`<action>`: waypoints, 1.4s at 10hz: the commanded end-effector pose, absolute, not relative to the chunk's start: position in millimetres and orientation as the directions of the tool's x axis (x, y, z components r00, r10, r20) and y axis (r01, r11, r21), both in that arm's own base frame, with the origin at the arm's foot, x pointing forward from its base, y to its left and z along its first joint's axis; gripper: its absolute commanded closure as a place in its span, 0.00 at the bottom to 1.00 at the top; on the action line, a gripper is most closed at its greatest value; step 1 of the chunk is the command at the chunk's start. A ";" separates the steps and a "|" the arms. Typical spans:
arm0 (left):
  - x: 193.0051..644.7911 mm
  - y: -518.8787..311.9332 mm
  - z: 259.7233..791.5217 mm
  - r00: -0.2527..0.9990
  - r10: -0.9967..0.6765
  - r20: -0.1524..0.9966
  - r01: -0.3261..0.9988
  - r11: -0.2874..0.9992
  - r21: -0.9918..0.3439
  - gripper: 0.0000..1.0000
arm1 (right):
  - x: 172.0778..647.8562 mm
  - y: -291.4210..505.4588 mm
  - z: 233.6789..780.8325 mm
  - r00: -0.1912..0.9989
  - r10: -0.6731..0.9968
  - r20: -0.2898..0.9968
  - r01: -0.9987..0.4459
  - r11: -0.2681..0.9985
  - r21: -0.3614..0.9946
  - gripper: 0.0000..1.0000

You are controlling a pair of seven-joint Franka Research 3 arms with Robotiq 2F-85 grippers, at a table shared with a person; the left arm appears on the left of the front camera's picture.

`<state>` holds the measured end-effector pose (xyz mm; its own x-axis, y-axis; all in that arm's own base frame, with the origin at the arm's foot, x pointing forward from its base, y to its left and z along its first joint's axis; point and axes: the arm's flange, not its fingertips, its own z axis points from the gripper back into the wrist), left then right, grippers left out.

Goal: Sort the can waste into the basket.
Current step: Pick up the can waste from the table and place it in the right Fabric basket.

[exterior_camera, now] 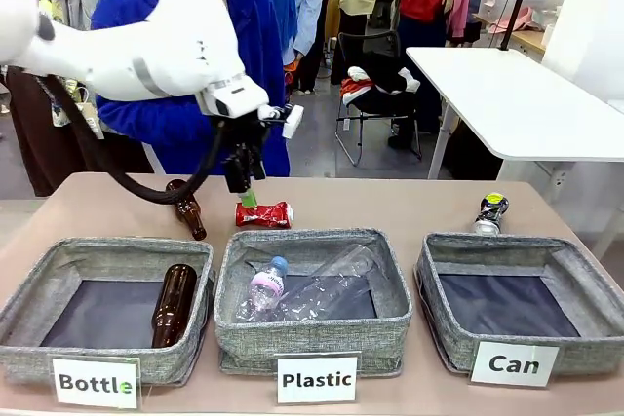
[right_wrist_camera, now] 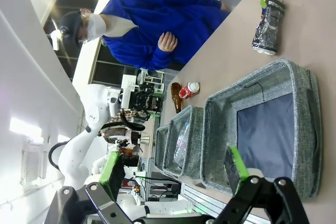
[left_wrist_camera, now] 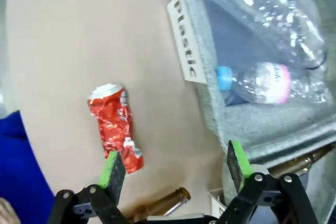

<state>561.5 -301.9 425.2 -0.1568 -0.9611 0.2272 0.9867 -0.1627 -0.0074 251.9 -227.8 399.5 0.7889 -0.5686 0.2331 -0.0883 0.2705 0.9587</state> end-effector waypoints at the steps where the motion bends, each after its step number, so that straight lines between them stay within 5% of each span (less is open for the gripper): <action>1: 579.6 -310.4 420.6 -0.115 -0.978 0.171 0.993 -0.119 -0.010 0.00 | 254.7 -228.0 400.2 0.774 -0.577 0.259 -0.123 0.265 0.956 0.00; 14: 633.3 -326.5 323.6 -0.060 -0.996 0.066 0.998 -0.058 0.037 0.00 | 254.7 -228.0 400.2 0.774 -0.577 0.259 -0.123 0.265 0.956 0.00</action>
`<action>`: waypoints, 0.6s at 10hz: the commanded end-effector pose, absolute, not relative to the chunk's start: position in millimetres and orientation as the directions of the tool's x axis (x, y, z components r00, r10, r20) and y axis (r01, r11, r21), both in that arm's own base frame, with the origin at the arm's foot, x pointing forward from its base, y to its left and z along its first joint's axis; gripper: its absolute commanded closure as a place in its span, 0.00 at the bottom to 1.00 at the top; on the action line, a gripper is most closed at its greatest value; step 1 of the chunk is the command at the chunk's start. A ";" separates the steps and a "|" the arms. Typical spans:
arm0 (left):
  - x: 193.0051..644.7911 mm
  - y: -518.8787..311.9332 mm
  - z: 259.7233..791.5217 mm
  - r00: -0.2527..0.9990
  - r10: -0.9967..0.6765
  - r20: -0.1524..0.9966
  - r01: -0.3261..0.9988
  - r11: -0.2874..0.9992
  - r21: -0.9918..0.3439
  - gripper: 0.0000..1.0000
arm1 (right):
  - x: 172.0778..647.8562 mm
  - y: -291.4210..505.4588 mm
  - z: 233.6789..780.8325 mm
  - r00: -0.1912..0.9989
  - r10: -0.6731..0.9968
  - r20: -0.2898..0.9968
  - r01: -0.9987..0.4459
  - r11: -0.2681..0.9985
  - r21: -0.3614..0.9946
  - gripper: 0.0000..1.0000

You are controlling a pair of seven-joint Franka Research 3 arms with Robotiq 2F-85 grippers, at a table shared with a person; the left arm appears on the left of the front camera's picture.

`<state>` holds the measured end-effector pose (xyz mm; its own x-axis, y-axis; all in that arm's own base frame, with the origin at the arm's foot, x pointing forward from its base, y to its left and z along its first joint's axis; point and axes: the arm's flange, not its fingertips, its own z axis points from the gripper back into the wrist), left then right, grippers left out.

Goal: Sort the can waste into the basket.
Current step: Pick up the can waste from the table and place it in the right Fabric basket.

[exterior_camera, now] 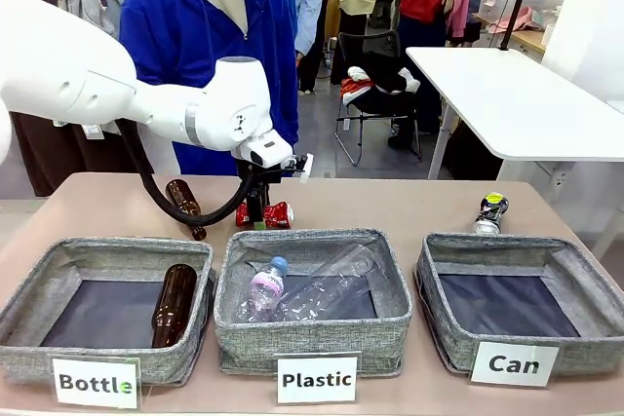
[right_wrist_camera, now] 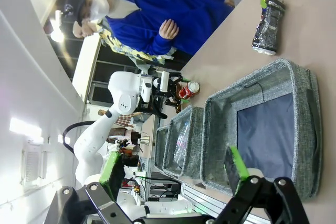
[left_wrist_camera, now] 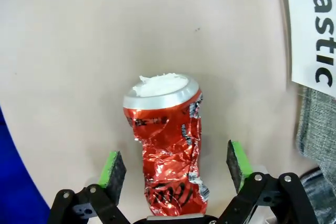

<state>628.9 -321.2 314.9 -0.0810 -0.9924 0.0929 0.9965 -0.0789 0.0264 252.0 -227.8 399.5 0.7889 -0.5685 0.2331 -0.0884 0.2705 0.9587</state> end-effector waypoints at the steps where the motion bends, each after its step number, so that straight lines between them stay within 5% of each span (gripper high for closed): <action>1: 633.1 -328.2 320.6 -0.057 -0.997 0.043 0.998 -0.056 0.030 0.00 | 254.7 -228.0 400.2 0.774 -0.577 0.259 -0.123 0.265 0.956 0.00; 2: 633.7 -329.5 320.2 -0.055 -0.998 0.040 0.998 -0.054 0.026 0.12 | 254.7 -228.0 400.2 0.774 -0.577 0.259 -0.123 0.265 0.956 0.00; 3: 634.1 -330.9 320.8 -0.057 -0.998 0.017 0.998 -0.056 0.023 0.59 | 254.7 -228.0 400.2 0.774 -0.577 0.259 -0.123 0.265 0.956 0.00; 4: 633.1 -331.3 320.4 -0.051 -0.999 0.016 0.998 -0.050 0.025 0.70 | 254.7 -228.0 400.2 0.774 -0.577 0.259 -0.123 0.265 0.956 0.00; 5: 633.0 -330.9 319.9 -0.044 -0.999 0.015 0.999 -0.044 0.031 1.00 | 254.7 -228.0 400.2 0.774 -0.577 0.259 -0.123 0.265 0.956 0.00; 6: 632.7 -330.9 320.6 -0.041 -0.999 0.019 0.999 -0.041 0.036 1.00 | 254.7 -228.0 400.2 0.774 -0.577 0.259 -0.123 0.265 0.956 0.00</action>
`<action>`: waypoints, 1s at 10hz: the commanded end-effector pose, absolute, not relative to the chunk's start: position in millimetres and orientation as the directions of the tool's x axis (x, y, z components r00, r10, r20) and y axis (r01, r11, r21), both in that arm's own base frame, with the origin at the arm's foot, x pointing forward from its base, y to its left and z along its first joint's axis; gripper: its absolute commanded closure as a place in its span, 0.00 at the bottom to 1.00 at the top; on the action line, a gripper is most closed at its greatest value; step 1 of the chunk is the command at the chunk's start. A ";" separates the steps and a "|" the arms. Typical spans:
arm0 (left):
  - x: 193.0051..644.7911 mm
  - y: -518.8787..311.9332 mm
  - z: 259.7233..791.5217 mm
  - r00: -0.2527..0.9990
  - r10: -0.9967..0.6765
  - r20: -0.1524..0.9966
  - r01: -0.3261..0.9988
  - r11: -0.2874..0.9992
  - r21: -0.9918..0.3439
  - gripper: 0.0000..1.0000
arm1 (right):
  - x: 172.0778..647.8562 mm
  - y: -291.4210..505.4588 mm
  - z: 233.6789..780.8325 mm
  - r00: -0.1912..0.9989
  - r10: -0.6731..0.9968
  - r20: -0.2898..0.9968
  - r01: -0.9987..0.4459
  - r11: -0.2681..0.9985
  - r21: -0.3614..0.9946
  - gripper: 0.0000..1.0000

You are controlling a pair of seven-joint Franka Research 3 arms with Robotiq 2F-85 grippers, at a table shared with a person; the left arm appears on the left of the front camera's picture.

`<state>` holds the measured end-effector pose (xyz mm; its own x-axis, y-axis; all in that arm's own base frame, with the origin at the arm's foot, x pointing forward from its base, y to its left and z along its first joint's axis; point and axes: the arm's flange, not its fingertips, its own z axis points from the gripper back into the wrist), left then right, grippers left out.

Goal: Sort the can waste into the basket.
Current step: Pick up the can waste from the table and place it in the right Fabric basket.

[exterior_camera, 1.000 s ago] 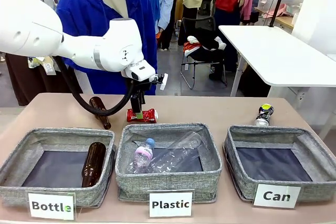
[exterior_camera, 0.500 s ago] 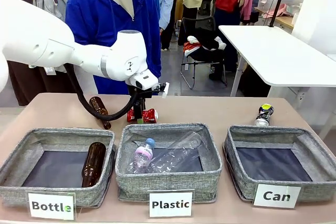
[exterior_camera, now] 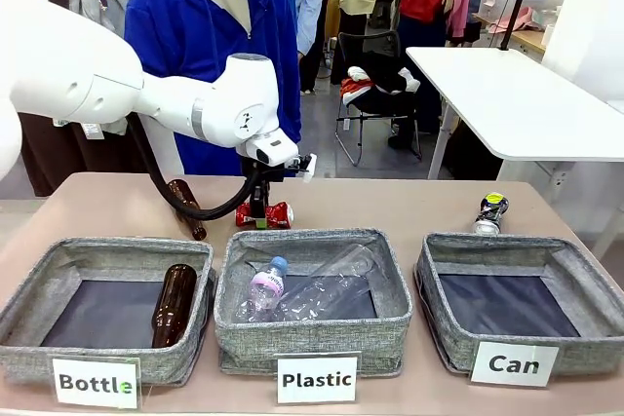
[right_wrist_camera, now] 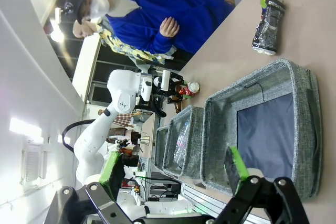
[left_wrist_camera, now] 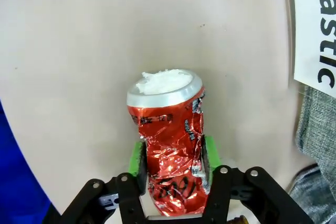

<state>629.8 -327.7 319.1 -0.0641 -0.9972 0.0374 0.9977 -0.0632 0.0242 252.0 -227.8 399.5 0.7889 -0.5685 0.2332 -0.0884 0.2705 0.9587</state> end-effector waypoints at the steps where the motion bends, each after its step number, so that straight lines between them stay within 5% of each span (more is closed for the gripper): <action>1: 632.8 -331.1 321.3 -0.037 -0.999 0.015 0.998 -0.036 0.042 1.00 | 254.7 -228.0 400.2 0.774 -0.577 0.259 -0.123 0.265 0.956 0.00; 2: 632.4 -330.6 322.1 -0.036 -0.999 0.014 0.998 -0.035 0.054 0.95 | 254.7 -228.0 400.2 0.774 -0.577 0.259 -0.123 0.265 0.956 0.00; 5: 626.2 -322.4 336.2 -0.010 -1.000 0.024 0.993 -0.007 0.115 1.00 | 254.7 -228.0 400.2 0.774 -0.577 0.259 -0.123 0.265 0.956 0.00; 7: 585.3 -306.3 383.9 -0.027 -0.998 0.065 0.992 -0.019 0.128 1.00 | 254.7 -228.0 400.2 0.774 -0.577 0.259 -0.123 0.265 0.956 0.00; 9: 514.2 -282.4 441.3 -0.165 -0.971 0.173 0.985 -0.152 0.083 1.00 | 254.7 -228.0 400.2 0.774 -0.577 0.259 -0.123 0.265 0.956 0.00; 10: 479.1 -274.7 455.2 -0.346 -0.897 0.275 0.937 -0.342 0.067 1.00 | 254.7 -228.0 400.2 0.774 -0.577 0.259 -0.123 0.265 0.956 0.00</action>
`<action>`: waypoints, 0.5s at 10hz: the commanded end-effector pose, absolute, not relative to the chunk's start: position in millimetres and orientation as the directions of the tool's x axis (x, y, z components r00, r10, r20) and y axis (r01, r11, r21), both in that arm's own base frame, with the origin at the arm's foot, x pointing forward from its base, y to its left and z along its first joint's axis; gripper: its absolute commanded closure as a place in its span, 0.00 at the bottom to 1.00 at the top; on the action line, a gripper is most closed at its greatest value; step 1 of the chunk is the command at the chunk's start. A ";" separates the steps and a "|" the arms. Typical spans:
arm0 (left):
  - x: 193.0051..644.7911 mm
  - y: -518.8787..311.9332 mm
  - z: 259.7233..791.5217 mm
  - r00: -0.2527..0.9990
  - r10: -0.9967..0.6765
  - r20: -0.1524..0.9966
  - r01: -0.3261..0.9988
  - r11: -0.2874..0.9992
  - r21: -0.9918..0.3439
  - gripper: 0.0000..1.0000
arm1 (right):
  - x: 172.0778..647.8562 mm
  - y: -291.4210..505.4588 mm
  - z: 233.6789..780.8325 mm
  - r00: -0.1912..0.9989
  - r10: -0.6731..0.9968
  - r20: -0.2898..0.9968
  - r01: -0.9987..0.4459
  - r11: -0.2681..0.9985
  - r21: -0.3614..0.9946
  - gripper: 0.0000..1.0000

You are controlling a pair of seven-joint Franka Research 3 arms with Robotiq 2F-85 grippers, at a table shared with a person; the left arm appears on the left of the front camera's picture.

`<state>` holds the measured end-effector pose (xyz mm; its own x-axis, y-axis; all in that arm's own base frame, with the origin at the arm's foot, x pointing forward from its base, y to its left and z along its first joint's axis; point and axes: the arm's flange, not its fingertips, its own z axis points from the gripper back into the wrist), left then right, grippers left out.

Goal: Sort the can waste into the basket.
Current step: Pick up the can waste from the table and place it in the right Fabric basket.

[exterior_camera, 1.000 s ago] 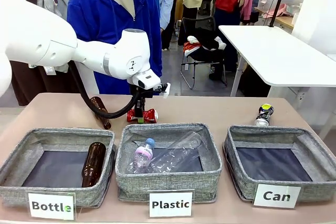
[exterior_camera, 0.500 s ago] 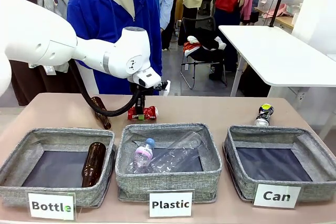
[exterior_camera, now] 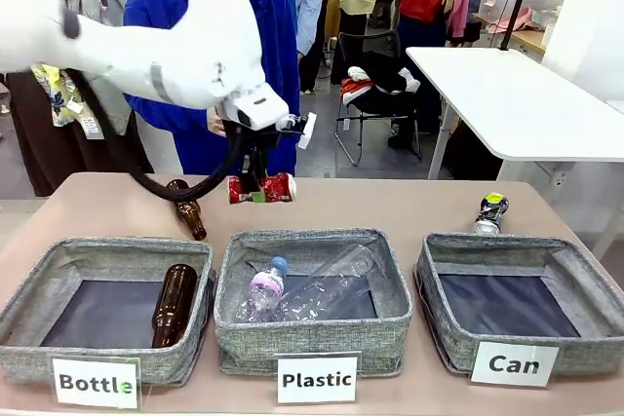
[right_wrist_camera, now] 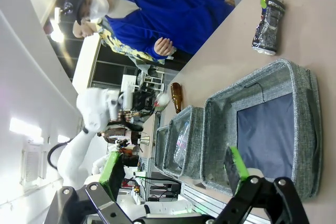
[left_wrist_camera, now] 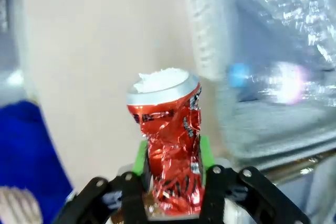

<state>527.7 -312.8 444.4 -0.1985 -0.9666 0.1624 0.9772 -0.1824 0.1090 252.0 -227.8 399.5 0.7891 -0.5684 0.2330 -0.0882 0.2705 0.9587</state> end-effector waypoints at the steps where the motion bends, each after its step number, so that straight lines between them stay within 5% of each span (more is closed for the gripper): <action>1: 446.8 -265.0 465.1 -0.515 -0.782 0.350 0.853 -0.506 0.126 1.00 | 254.7 -228.0 400.2 0.774 -0.577 0.259 -0.123 0.265 0.956 0.00; 3: 403.2 -236.7 475.3 -0.659 -0.653 0.374 0.745 -0.636 0.203 1.00 | 254.7 -228.0 400.2 0.774 -0.577 0.259 -0.123 0.265 0.956 0.00; 5: 379.9 -199.9 485.5 -0.633 -0.668 0.392 0.772 -0.580 0.260 1.00 | 254.7 -228.0 400.2 0.774 -0.577 0.259 -0.123 0.265 0.956 0.00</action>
